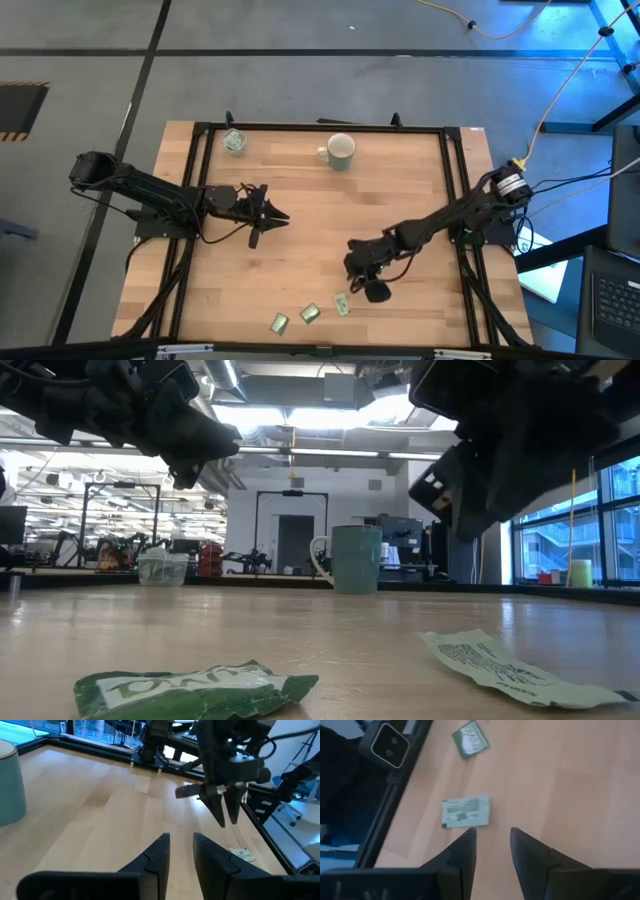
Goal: Pick and place Stevia / Truvia into bins
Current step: Put the stevia packet into the transparent bin
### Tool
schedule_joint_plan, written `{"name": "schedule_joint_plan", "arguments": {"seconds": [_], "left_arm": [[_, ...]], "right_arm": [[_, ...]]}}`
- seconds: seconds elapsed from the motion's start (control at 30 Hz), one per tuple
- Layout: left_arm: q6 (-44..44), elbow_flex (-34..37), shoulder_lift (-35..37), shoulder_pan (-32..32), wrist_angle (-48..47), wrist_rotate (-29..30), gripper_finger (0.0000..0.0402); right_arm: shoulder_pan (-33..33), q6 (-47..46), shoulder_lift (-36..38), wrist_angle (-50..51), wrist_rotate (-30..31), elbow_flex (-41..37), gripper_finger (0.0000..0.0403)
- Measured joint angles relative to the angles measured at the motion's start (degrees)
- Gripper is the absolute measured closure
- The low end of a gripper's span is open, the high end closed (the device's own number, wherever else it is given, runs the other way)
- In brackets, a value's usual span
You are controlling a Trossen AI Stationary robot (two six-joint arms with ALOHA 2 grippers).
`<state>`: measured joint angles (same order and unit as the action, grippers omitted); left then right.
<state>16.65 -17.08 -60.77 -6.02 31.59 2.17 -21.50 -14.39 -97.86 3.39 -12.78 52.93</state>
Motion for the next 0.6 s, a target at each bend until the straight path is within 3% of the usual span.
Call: {"name": "schedule_joint_plan", "arguments": {"seconds": [0.4, 0.6], "left_arm": [[1.7, 0.0, 0.0, 0.0, -0.1, 0.0, 0.0325], [1.7, 0.0, 0.0, 0.0, -0.1, 0.0, 0.0325]], "right_arm": [[-1.4, 2.7, -6.2, -9.8, 0.2, 0.1, 0.0280], [-2.1, 4.4, -10.1, -8.4, -0.2, 3.3, 0.0280]]}}
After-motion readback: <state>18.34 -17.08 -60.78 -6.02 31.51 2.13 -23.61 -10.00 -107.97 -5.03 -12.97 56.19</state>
